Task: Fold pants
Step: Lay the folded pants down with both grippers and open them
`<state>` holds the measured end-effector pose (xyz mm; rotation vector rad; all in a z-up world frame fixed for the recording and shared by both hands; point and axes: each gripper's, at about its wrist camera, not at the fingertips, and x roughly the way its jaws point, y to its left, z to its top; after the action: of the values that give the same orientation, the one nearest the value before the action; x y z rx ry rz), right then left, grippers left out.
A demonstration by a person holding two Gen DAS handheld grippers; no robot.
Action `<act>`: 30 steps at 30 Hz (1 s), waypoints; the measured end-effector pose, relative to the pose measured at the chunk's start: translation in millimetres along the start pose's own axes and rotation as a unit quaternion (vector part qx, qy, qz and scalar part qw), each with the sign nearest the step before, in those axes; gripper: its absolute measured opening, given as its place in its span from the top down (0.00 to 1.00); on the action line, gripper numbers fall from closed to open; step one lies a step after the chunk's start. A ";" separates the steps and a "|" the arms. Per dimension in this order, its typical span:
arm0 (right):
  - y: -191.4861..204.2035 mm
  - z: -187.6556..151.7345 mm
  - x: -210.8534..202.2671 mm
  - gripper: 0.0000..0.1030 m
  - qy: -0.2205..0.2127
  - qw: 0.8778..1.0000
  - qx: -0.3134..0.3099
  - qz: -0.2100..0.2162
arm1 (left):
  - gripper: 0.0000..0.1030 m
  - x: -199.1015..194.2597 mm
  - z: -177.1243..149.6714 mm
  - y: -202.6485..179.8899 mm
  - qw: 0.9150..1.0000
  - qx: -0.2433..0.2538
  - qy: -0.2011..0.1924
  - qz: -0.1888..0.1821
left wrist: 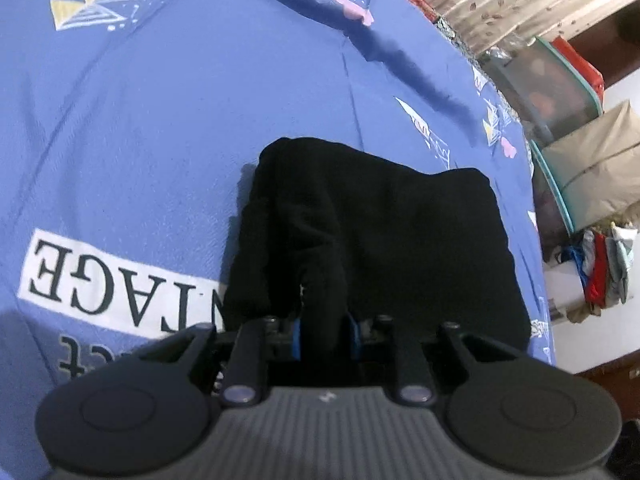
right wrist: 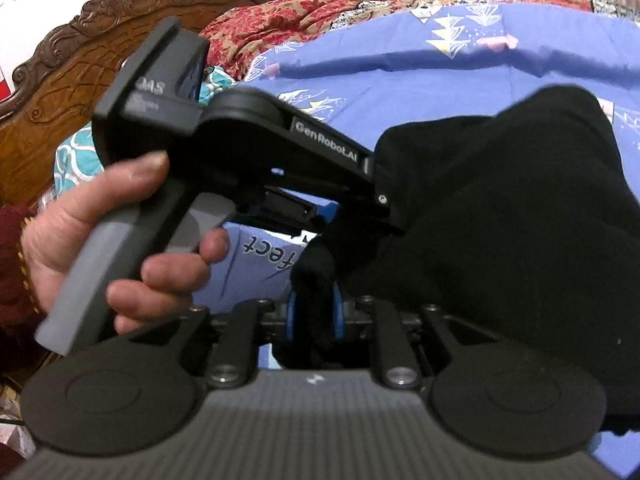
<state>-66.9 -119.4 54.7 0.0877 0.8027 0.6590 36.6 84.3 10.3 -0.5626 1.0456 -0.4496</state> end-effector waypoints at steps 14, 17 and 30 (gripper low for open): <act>-57.7 -29.4 -119.2 0.73 -0.132 0.980 0.139 -0.049 | 0.57 -56.8 -44.4 -41.1 0.995 0.079 -0.035 0.049; -75.8 -34.0 -111.1 0.75 -0.115 0.973 0.188 -0.061 | 0.55 -49.5 -55.2 -43.6 0.989 0.106 -0.035 0.096; -75.4 -53.8 -79.0 0.74 -0.060 0.973 0.209 -0.075 | 0.42 -39.2 -71.0 -31.5 0.984 0.104 -0.039 0.138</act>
<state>-105.4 -234.3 43.7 0.4416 0.8123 0.3295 -46.6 67.7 29.3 -0.2430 0.9703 -0.2847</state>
